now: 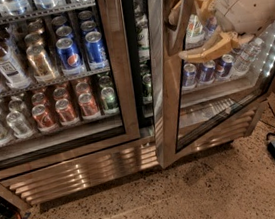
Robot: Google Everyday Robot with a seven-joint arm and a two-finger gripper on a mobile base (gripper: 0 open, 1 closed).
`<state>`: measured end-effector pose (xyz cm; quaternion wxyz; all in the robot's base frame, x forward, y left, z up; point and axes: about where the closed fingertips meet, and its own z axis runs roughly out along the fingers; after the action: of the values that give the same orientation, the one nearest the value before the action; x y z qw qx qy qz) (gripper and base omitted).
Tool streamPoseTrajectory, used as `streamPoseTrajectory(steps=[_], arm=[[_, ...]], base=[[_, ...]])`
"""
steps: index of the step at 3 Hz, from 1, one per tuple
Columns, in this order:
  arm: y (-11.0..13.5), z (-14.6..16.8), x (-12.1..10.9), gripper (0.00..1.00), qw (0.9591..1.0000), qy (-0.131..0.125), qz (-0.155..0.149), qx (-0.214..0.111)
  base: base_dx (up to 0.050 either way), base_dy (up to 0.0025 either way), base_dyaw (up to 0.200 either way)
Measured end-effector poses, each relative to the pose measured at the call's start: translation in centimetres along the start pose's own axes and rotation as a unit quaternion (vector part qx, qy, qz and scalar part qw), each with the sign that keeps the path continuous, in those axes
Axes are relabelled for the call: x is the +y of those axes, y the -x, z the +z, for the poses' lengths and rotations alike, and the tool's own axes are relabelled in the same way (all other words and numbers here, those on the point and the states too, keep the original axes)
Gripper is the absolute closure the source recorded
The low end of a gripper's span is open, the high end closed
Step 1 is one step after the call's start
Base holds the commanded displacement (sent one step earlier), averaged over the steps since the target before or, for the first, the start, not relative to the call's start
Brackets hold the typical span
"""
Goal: Open right fridge door
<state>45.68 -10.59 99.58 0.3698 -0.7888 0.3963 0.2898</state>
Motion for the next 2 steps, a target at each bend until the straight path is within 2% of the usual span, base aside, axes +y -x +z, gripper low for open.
streamPoseTrajectory(steps=[2], arm=[[0.02,0.02,0.01,1.0,1.0,0.0,0.0,0.0]], base=[[0.0,0.0,0.0]])
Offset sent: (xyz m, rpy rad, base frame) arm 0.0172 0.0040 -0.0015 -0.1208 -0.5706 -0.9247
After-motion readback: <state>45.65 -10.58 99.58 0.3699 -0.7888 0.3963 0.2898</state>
